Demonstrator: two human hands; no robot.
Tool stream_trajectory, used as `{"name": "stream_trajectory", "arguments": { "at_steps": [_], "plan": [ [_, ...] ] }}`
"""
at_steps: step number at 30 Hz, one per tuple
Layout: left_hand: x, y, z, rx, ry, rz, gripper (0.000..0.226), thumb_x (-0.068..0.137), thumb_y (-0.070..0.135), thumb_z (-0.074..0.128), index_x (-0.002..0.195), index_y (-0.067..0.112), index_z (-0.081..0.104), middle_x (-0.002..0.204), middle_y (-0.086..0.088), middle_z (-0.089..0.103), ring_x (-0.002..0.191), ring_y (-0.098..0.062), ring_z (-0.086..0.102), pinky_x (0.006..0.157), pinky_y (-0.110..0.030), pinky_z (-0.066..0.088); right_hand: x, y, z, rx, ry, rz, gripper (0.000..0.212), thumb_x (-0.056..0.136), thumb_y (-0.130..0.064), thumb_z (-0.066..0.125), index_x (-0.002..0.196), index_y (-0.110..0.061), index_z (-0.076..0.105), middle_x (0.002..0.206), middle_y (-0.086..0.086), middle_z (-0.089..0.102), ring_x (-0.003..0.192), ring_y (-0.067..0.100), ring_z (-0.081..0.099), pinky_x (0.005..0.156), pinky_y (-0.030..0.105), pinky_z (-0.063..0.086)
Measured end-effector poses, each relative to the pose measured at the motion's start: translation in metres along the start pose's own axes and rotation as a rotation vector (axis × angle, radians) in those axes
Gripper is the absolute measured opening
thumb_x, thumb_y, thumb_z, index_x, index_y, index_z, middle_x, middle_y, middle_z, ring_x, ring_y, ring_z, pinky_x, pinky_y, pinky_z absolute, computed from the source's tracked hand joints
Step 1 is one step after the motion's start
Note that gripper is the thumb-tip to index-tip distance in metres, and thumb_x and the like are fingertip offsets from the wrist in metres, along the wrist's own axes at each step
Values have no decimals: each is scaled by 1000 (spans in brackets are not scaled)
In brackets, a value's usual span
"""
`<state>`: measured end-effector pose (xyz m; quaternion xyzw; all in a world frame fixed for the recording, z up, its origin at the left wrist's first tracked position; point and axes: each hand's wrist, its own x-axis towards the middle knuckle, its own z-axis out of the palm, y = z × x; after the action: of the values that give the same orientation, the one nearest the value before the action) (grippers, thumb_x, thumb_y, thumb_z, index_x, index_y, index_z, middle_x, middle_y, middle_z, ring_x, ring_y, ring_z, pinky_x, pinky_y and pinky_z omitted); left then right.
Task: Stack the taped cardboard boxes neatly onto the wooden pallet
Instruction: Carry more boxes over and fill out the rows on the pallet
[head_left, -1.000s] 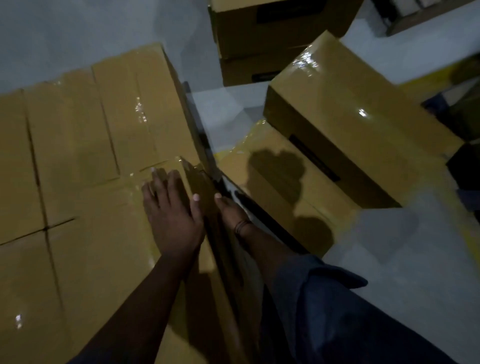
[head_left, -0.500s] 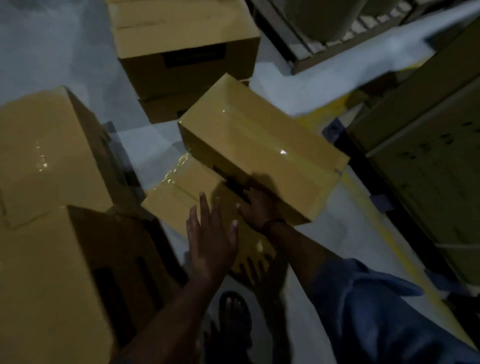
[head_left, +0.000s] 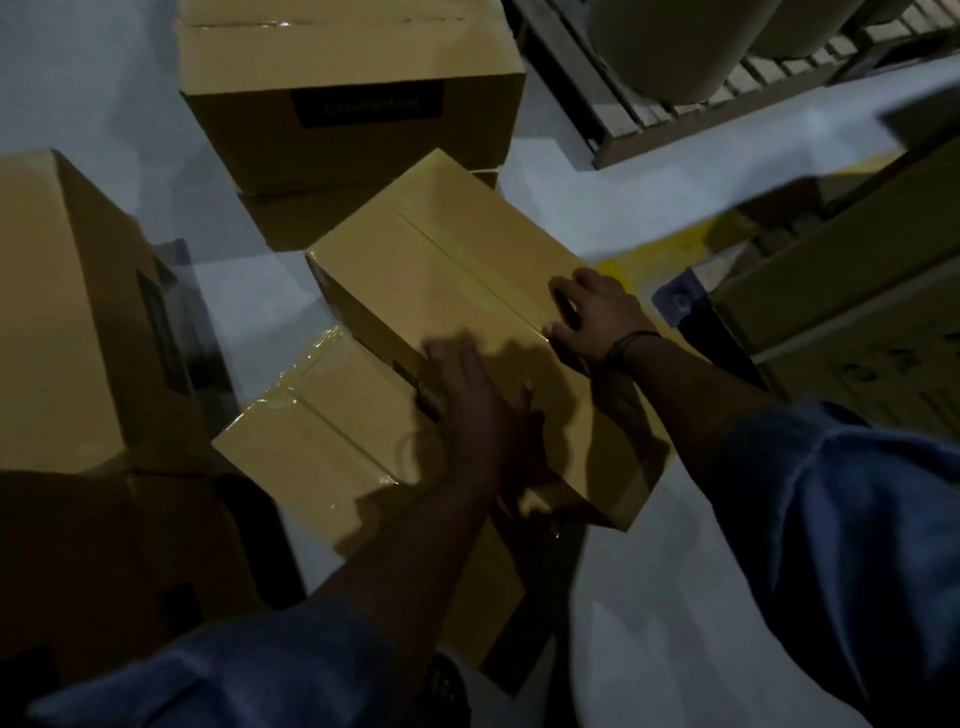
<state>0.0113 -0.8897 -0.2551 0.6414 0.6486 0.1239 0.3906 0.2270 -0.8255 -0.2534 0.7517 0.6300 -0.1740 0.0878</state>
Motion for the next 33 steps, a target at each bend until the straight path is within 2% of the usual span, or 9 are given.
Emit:
{"name": "stream_trajectory", "arguments": {
  "at_steps": [3, 7, 10, 14, 16, 19, 24, 30, 33],
  "plan": [
    [14, 14, 10, -28, -12, -59, 108, 88, 60, 72, 166, 21, 7, 168, -16, -26, 156, -46, -7, 122, -55, 14, 15, 0, 6, 83, 16, 66, 85, 91, -66, 56, 160, -33, 20, 170, 9, 8, 152, 39, 15, 118, 59, 24],
    [14, 28, 19, -57, -67, -130, 113, 89, 57, 73, 165, 23, -3, 160, -18, -42, 153, -53, 5, 118, -50, 24, 25, 1, 10, 123, -71, 102, 97, 85, -81, 48, 160, -44, -2, 171, 5, -10, 155, 43, 2, 121, 66, 8],
    [11, 24, 21, -68, -42, -111, 114, 86, 55, 76, 165, 25, 0, 158, -17, -45, 153, -54, 7, 115, -49, 32, 20, 0, 7, 71, -58, 71, 100, 79, -90, 43, 158, -50, -2, 171, 4, -8, 152, 47, 8, 118, 67, 12],
    [4, 5, 16, 94, -9, 25, 125, 73, 78, 67, 165, 23, 2, 159, -17, -44, 157, -45, 2, 120, -68, 13, -11, -5, 4, -26, -12, -35, 100, 75, -94, 39, 159, -49, 6, 170, -4, -9, 142, 49, 23, 110, 66, 24],
    [-5, 0, 0, 144, -28, 67, 129, 69, 79, 72, 165, 26, 2, 162, -11, -41, 155, -50, -5, 119, -70, 17, -36, -11, 1, -54, -8, -51, 100, 75, -94, 41, 159, -49, 9, 169, -8, -9, 139, 48, 27, 108, 64, 27],
    [-17, -1, -40, 193, -86, 116, 132, 66, 75, 79, 164, 34, 0, 165, 1, -37, 151, -56, -5, 114, -72, 27, -79, -25, -8, -31, -10, -20, 99, 75, -93, 43, 158, -49, 12, 169, -10, -9, 139, 47, 27, 109, 62, 28],
    [-63, 8, -118, 326, -165, 267, 133, 67, 79, 76, 164, 36, -4, 167, 5, -31, 151, -47, -2, 115, -69, 29, -164, -68, -41, 66, 73, 103, 96, 75, -93, 40, 157, -49, 17, 168, -12, -3, 140, 42, 26, 112, 59, 26],
    [-147, 11, -243, 395, -125, 327, 138, 59, 94, 63, 165, 31, 1, 172, 1, -16, 150, -57, 8, 112, -72, 28, -279, -176, -126, 131, 228, 191, 85, 79, -85, 48, 153, -48, 30, 168, -10, 8, 137, 41, 26, 109, 57, 26],
    [-211, 12, -323, 295, -135, 331, 132, 65, 83, 74, 164, 37, 1, 170, 14, -22, 152, -55, -1, 114, -69, 28, -348, -240, -172, 153, 345, 206, 82, 78, -84, 49, 150, -47, 37, 167, -9, 13, 137, 44, 26, 110, 58, 22]
  ]
}}
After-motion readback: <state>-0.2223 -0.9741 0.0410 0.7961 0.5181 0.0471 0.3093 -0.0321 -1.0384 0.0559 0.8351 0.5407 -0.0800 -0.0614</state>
